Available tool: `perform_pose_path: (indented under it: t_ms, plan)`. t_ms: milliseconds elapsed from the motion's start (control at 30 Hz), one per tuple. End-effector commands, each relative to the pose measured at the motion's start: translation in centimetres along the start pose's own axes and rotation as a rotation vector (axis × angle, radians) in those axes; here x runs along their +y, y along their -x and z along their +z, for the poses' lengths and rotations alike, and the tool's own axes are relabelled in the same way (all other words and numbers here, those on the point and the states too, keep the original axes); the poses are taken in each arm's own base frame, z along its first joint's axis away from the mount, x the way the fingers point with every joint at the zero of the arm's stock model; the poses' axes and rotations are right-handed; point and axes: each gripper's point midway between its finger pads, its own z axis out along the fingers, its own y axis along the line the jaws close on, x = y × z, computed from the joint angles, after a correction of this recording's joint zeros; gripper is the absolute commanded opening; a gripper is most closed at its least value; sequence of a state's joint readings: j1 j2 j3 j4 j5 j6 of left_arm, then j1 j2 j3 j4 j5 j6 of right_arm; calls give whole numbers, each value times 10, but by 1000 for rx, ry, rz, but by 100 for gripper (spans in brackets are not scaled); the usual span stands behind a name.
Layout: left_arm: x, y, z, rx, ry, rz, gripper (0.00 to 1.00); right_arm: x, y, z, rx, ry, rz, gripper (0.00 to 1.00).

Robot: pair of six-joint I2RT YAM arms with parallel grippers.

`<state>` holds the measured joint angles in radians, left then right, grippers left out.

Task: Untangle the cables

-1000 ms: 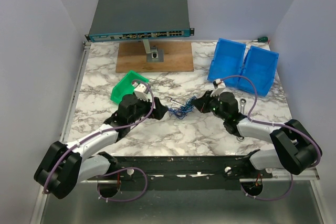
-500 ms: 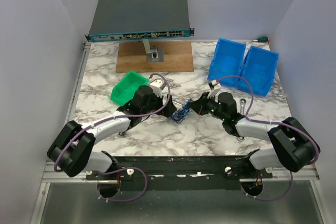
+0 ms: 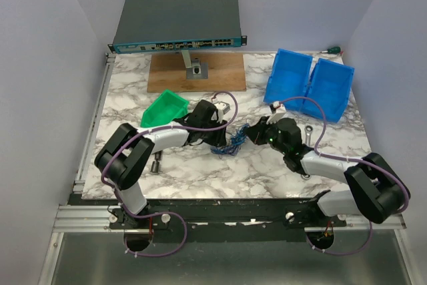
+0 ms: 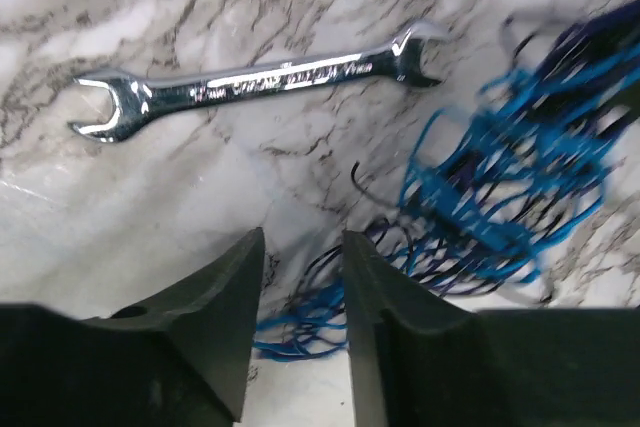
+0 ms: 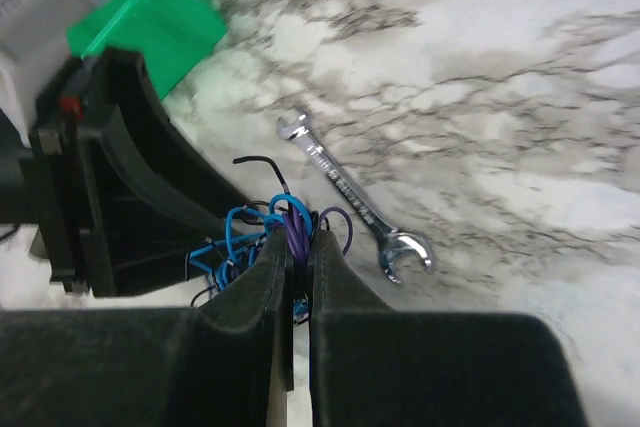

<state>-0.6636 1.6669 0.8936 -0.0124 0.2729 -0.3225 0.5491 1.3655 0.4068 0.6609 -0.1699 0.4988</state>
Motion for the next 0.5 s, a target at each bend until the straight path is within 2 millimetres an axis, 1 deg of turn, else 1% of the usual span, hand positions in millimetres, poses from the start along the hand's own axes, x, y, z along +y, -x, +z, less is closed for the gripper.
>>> perform_pose_path:
  t_ms: [0,67,133,167,233,300,400,433,467]
  plan:
    - [5,-32,-3,135,24,-12,31,-55,32,-22,-177,-360,57,1]
    - [2,-31,-7,111,5,0,18,-68,38,-35,-233,-435,68,1]
    - [-3,-31,-8,107,-22,4,2,-70,40,-40,-254,-447,73,1]
    - [-4,-32,-8,112,-30,4,0,-70,40,-40,-252,-451,74,1]
    - [-5,-33,-8,117,-35,5,0,-73,40,-39,-246,-471,76,1]
    - [-6,-30,-10,100,-35,11,0,-76,39,-39,-241,-489,78,1]
    - [-4,-20,-18,45,-8,22,0,-66,39,-34,-224,-432,63,1]
    - [-1,-18,-21,23,9,26,2,-62,39,-33,-221,-408,56,1]
    - [0,-13,-25,-6,25,26,9,-59,39,-33,-219,-390,51,1]
